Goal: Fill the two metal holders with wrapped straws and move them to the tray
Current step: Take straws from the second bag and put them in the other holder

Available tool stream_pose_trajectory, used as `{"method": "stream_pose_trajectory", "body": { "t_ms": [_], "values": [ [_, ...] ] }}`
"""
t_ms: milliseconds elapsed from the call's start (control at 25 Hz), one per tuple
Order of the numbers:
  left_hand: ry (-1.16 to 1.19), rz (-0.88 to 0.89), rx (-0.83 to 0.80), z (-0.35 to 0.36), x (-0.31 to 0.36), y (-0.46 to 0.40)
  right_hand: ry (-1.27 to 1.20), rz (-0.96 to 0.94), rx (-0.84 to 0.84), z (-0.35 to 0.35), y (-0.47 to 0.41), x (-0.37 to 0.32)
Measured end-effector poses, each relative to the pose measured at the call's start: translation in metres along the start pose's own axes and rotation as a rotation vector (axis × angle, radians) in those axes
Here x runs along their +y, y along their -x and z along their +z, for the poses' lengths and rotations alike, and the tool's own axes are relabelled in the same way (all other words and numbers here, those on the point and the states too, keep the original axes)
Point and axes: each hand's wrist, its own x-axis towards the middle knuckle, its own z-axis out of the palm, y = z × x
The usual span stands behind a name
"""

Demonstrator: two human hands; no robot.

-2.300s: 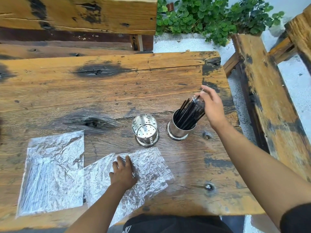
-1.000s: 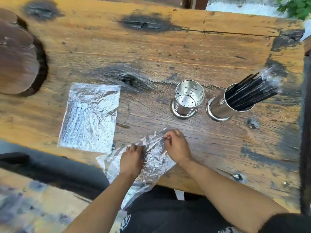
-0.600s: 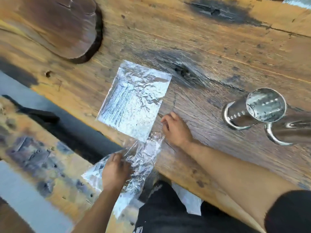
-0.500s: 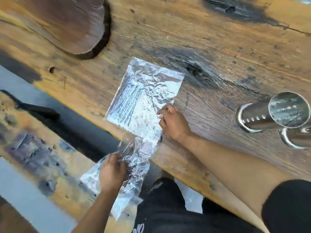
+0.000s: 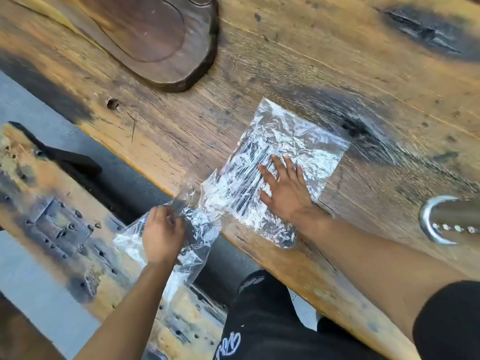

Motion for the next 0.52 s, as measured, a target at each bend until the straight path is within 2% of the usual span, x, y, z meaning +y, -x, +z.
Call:
{"method": "stream_pose_trajectory", "body": {
  "t_ms": [120,240,520],
  "values": [
    [-0.048,0.041,-0.069,0.006,0.019,-0.043,-0.051,0.084,0.014,0.008,0.026,0.021],
    [-0.102,0.155,-0.144,0.019,0.057,-0.089,-0.098,0.187,-0.002,0.017,0.064,0.043],
    [-0.317,0.448,-0.313,0.076,0.203,-0.165,-0.224,0.502,-0.010,0.039,0.150,0.056]
  ]
}}
